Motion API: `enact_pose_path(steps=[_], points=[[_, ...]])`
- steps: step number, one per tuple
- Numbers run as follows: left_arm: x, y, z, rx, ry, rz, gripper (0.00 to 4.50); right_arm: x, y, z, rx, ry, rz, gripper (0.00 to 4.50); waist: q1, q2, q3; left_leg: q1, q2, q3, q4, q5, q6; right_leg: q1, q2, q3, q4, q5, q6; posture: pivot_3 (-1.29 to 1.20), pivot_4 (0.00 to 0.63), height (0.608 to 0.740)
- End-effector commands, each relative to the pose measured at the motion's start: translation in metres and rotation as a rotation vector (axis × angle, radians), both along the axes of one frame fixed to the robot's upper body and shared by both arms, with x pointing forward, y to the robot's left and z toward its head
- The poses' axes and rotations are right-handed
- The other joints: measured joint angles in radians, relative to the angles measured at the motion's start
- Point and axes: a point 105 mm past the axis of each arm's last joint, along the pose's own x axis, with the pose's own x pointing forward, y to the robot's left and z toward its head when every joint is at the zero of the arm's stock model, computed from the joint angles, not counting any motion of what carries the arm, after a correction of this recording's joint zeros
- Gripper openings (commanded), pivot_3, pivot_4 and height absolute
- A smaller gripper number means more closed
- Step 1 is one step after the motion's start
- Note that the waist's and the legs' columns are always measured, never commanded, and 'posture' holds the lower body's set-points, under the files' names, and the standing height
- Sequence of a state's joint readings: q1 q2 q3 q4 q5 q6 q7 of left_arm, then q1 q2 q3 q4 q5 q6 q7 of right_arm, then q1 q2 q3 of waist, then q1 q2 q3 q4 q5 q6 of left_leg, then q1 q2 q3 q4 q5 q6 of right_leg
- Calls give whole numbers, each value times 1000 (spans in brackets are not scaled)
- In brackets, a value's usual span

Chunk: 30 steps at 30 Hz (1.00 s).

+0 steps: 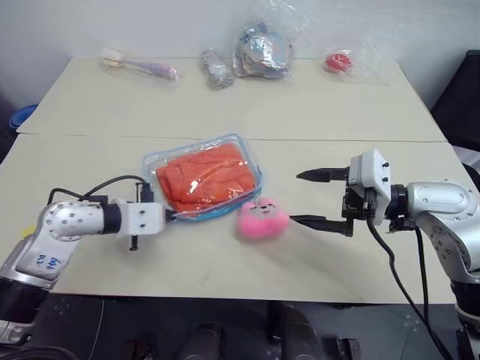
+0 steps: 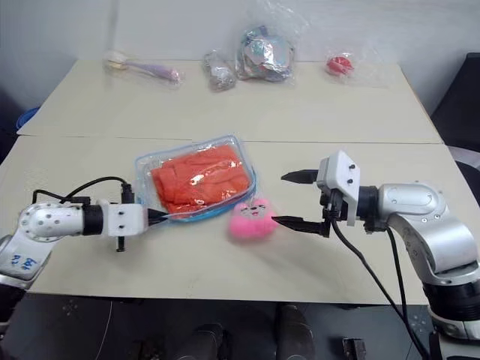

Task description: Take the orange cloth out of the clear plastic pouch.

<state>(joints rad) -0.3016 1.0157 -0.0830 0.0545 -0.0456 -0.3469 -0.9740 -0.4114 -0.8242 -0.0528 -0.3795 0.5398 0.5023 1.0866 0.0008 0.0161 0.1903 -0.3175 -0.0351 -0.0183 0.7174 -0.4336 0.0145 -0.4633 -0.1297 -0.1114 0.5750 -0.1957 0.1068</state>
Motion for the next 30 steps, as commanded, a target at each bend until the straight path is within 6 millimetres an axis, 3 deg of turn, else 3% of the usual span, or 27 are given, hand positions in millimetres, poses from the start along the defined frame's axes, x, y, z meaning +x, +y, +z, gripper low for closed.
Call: enact_pose_path(steps=[1, 8, 15, 18, 24, 27, 30], points=[[2, 2, 8, 71, -96, -167, 54, -2, -1, 12, 4, -43, 21, 4500, 6, 0, 0, 0, 0, 0, 1, 0, 0, 0, 0, -1, 0, 0, 0, 0, 150, 740], [17, -5, 19, 57, -153, -297, 54, -5, -2, 10, -1, -40, 22, 4500, 14, 0, 0, -1, -1, 2, 2, -2, 3, 0, 0, -2, 0, 1, 1, 0, 150, 740], [33, -3, 17, 41, -148, -243, 54, -7, -1, 10, 1, -43, 19, 4500, 10, 0, 0, -1, -2, 3, 3, -2, 5, 0, 0, -2, 0, 2, 2, 0, 150, 740], [31, 0, 18, 23, -100, -216, 698, -7, -4, 9, -5, -41, 12, 4500, 6, -1, 0, -1, -1, 4, 3, -2, 5, 0, 0, -2, 0, 2, 3, 0, 150, 740], [24, 4, 37, -184, -22, -53, 2549, -4, -10, -7, -76, -40, -6, 4500, -2, -1, 0, -1, -1, 3, 4, -3, 5, 0, 0, -1, 0, 2, 3, 0, 150, 740], [5, 5, 55, -384, 156, 76, 2549, -3, -17, -20, -112, -29, -14, 4500, -8, -1, 0, -1, 0, 3, 3, -3, 5, 0, 0, -1, 0, 2, 3, 0, 150, 740], [-32, -8, 74, -558, 412, 124, 2549, -2, -22, -34, -148, -14, -6, 4500, -8, -2, 1, -1, 3, 3, 3, -3, 5, 0, 0, 1, 0, 2, 3, 0, 150, 740]])
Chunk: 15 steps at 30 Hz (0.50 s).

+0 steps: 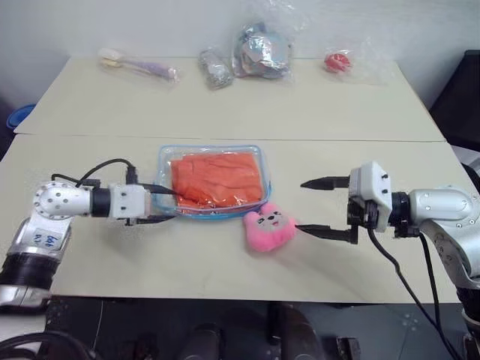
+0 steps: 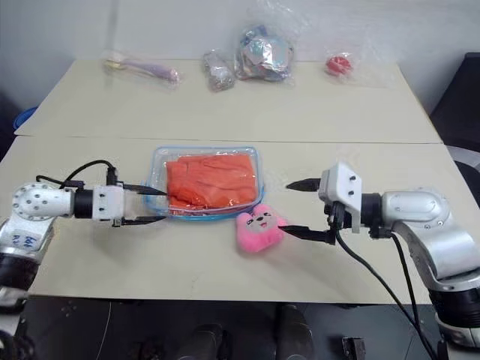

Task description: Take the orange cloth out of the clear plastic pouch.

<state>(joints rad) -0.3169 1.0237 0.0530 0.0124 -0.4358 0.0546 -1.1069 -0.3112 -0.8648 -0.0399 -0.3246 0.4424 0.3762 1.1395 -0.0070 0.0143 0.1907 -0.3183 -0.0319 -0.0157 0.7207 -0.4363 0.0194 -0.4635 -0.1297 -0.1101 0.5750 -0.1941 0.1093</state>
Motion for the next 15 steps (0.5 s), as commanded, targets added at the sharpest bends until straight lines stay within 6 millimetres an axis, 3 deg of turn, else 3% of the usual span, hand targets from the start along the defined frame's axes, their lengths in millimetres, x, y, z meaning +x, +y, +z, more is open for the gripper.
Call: enact_pose_path(steps=[1, 5, 11, 15], points=[[-40, -22, 41, -211, 198, -18, 2549, -2, -3, -9, -49, -20, 33, 4500, 2, 0, 0, 0, 3, -1, 0, 0, 0, 0, 0, 1, 0, 0, 0, 0, 150, 740], [-70, -44, 59, -300, 280, -78, 2549, -2, 4, -23, -55, 8, 81, 4500, 11, 0, 0, 2, 2, -4, 0, 0, 1, 2, -1, 3, 0, 0, 1, 0, 150, 740], [-77, -59, 59, -297, 278, -80, 2549, 7, 21, -37, -29, 44, 134, 4500, 4, 0, 0, 4, -2, -3, -1, -1, 0, 1, 0, 5, 0, 0, 1, 0, 150, 740], [-79, -61, 54, -263, 268, -77, 2590, 10, 29, -44, -20, 64, 167, 3533, 2, 0, 0, 5, -3, -3, -1, -1, 0, 1, 1, 5, 0, 0, 0, 0, 150, 740]])
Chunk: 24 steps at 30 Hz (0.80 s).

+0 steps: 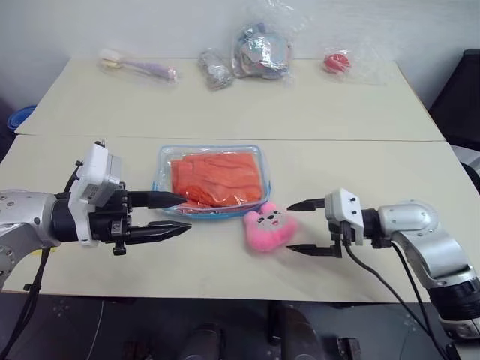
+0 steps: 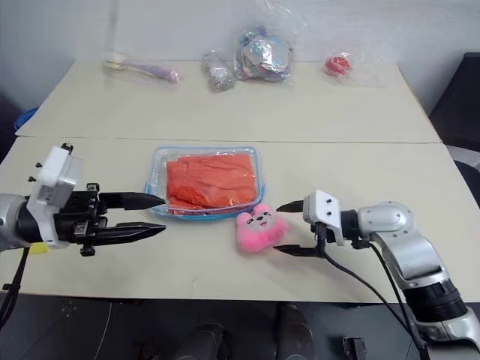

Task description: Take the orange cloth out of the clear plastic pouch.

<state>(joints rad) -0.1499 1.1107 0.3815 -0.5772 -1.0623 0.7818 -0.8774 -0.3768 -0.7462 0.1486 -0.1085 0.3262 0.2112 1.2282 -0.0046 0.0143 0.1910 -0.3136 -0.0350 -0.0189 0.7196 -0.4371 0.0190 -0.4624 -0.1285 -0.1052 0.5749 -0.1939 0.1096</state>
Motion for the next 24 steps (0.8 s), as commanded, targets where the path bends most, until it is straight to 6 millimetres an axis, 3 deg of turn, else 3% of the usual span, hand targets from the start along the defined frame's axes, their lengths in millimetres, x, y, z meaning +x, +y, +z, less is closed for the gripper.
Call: enact_pose_path(steps=[1, 8, 11, 17, 24], points=[[-3, -3, 3, 16, -46, -4, 2590, -1, 10, 3, 22, -16, 49, 3239, 0, 0, 0, 0, 0, 0, 0, 0, 0, 0, 0, 0, 0, 0, 0, 0, 150, 740], [-1, 2, 1, 22, -57, 24, 2590, -19, 18, 8, 49, 30, 118, 784, 2, 0, 0, 0, 0, 0, 0, 0, 0, 0, 0, 0, 0, 0, 0, 0, 150, 740], [-1, 2, -5, 45, -57, 22, 2590, -26, 32, 11, 95, 64, 127, 10, 2, 0, 0, 0, 0, 0, 0, 0, 0, 0, 0, 0, 0, 0, 0, 0, 150, 740], [1, -1, -17, 74, -50, 1, 2590, -22, 65, -6, 113, 99, 106, 10, 0, 0, 0, 0, 0, 0, 0, -1, -2, 0, 1, 0, 0, 0, -1, 0, 150, 740], [9, -7, -29, 90, -41, -33, 2590, -7, 81, -15, 169, 184, 44, 10, 1, 0, 0, 0, 0, 0, 0, -1, -2, 0, 1, 0, 0, 0, -1, 0, 150, 740]])
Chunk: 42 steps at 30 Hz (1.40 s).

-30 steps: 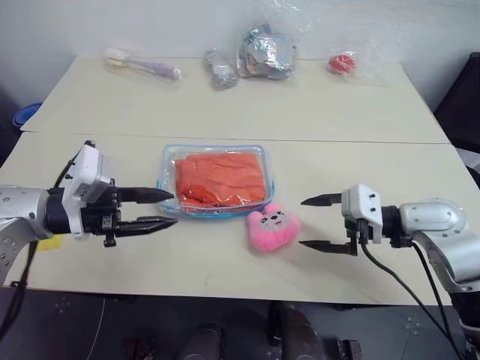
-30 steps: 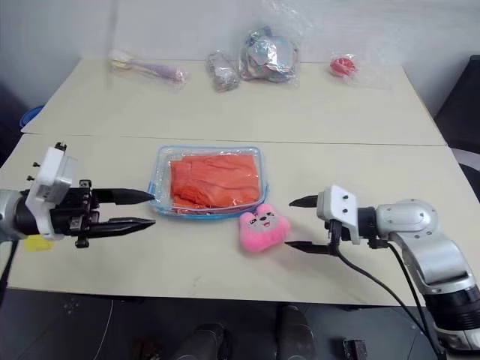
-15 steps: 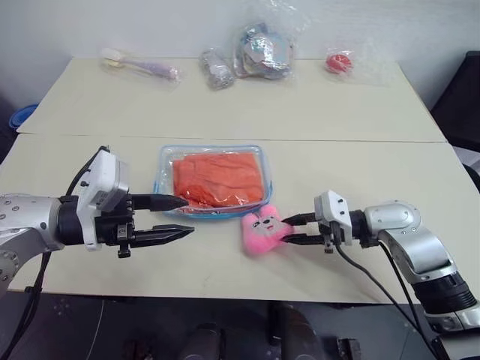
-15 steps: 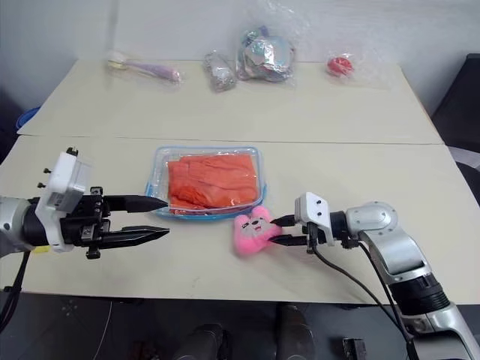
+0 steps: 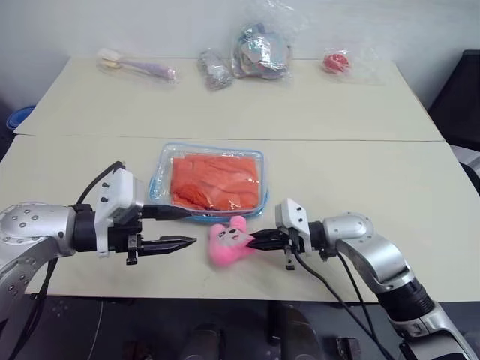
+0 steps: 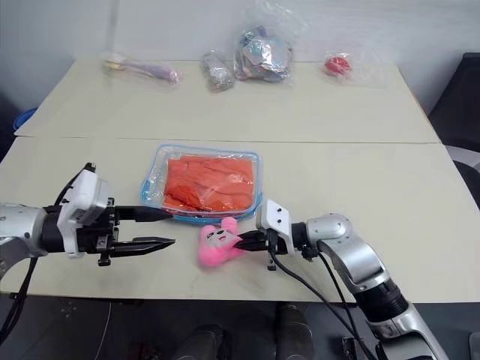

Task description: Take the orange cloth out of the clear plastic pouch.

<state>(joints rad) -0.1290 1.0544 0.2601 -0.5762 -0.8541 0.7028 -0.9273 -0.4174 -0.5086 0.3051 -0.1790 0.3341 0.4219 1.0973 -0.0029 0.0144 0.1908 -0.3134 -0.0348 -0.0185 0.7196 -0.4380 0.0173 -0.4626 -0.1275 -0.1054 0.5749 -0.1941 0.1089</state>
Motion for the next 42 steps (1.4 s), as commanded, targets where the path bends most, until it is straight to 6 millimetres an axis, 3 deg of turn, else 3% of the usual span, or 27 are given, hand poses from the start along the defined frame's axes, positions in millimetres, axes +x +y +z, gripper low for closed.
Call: enact_pose_path(steps=[1, 3, 9, 16, 21, 27, 35, 42], points=[[2, -5, -2, 14, -26, -35, 2590, 7, 5, -3, 17, 29, -25, 10, -1, 0, 0, 0, 0, 0, 0, 0, 0, 0, 0, 0, 0, 0, 0, 0, 150, 740], [3, -7, -10, 31, -13, -48, 2590, 8, 7, -8, 1, 45, -24, 259, -2, 0, 0, 0, 0, 0, 0, 0, 0, 0, 0, 0, 0, 0, 0, 0, 150, 740], [10, -9, -32, 45, 35, -34, 2590, -2, 0, -3, -22, 16, 27, 2139, -5, 0, 0, 0, 1, 1, 0, 0, 0, 0, 2, 0, 0, 0, 0, 0, 150, 740], [19, -21, -45, 32, 20, 9, 2590, -10, -14, 12, -49, -80, 54, 2139, 1, 0, 0, 0, 1, 1, 0, 0, 0, 0, 1, 1, 0, 0, 0, 0, 150, 740], [21, -32, -54, 16, 19, 9, 2590, -18, -32, 35, -59, -137, 64, 2139, 5, 0, 0, -1, 0, 1, 0, 0, 0, 0, 0, 0, 0, 0, 0, 0, 150, 740], [22, -42, -65, 22, 26, -13, 2590, -4, -41, 60, -47, -192, 19, 2139, -1, -1, -1, 0, 1, 1, 0, 0, 0, 0, 1, 1, 0, 0, 0, 0, 150, 740], [27, -45, -56, -26, 24, -7, 2590, -8, -33, 41, -77, -158, 45, 2139, 5, -1, -1, -1, 0, 1, 1, 0, 1, 0, -1, 0, 0, 0, 0, 0, 150, 740], [30, -56, -53, -66, 35, -13, 2590, 1, -51, 70, -62, -212, -26, 2139, 6, -1, -1, -1, 0, 1, 1, 0, 1, 0, -1, 0, 0, 0, 0, 0, 150, 740]])
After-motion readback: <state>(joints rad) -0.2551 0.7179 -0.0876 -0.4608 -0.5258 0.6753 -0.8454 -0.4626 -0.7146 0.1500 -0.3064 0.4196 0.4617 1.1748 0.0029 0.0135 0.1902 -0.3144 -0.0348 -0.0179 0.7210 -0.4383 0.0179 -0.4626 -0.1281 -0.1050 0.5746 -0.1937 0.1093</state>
